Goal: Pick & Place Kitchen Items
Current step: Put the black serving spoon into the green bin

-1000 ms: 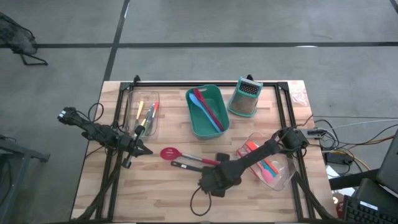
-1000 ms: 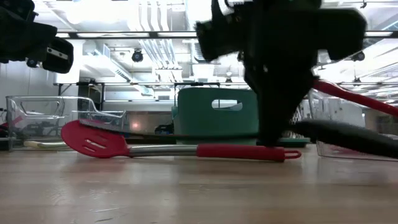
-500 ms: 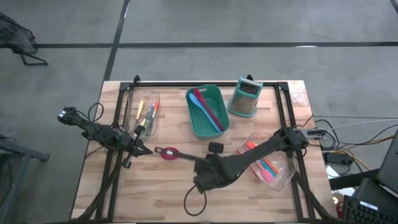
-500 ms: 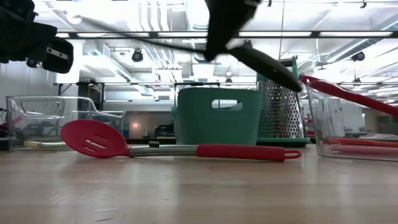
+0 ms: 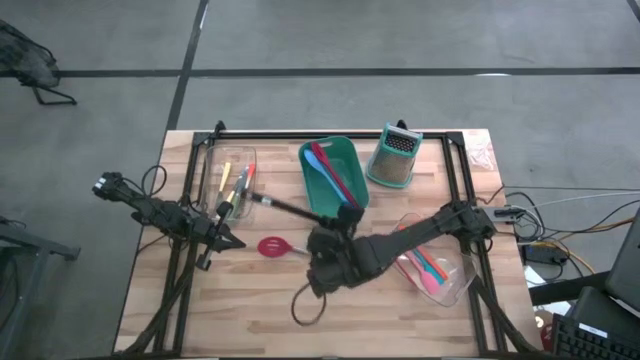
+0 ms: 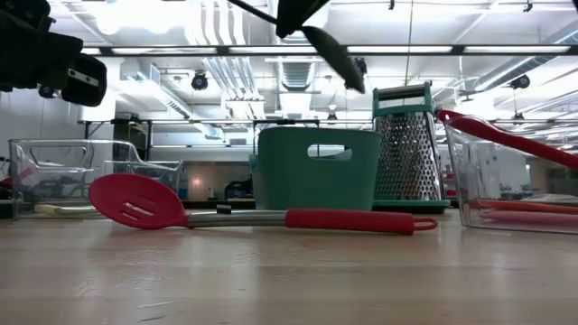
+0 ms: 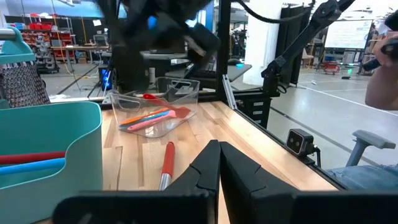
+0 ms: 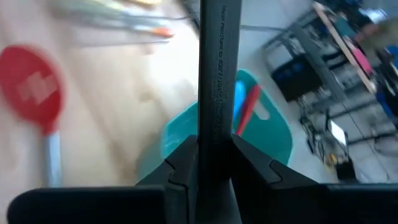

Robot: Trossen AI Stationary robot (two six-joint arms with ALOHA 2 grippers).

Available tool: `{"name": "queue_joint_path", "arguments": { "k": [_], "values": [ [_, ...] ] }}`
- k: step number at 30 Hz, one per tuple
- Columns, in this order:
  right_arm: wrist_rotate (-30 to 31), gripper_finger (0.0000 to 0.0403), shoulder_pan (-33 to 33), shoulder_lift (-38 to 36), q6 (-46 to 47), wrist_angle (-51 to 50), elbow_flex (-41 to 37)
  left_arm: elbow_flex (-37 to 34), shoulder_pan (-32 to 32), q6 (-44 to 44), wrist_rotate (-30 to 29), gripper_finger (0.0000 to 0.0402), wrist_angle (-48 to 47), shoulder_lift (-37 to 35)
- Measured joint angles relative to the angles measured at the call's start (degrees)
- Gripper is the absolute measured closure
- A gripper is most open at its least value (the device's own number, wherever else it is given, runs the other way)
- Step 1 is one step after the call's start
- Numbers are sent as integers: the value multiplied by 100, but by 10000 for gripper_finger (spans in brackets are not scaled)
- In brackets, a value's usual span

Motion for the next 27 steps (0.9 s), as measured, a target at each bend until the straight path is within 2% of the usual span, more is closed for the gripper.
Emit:
{"name": "queue_joint_path", "arguments": {
  "k": [6,13,20,27],
  "values": [
    [220,324,-585,-4,512,-59,-5,0,2,1,0,390,0,0],
    [214,338,-1403,-4,639,-55,-62,0,2,1,0,390,0,0],
    [-781,317,-2211,-9,793,3,-242,0,0,0,0,390,0,-1],
    [-1249,339,-2561,-9,963,107,-901,0,0,1,0,390,0,0]
  ]
}}
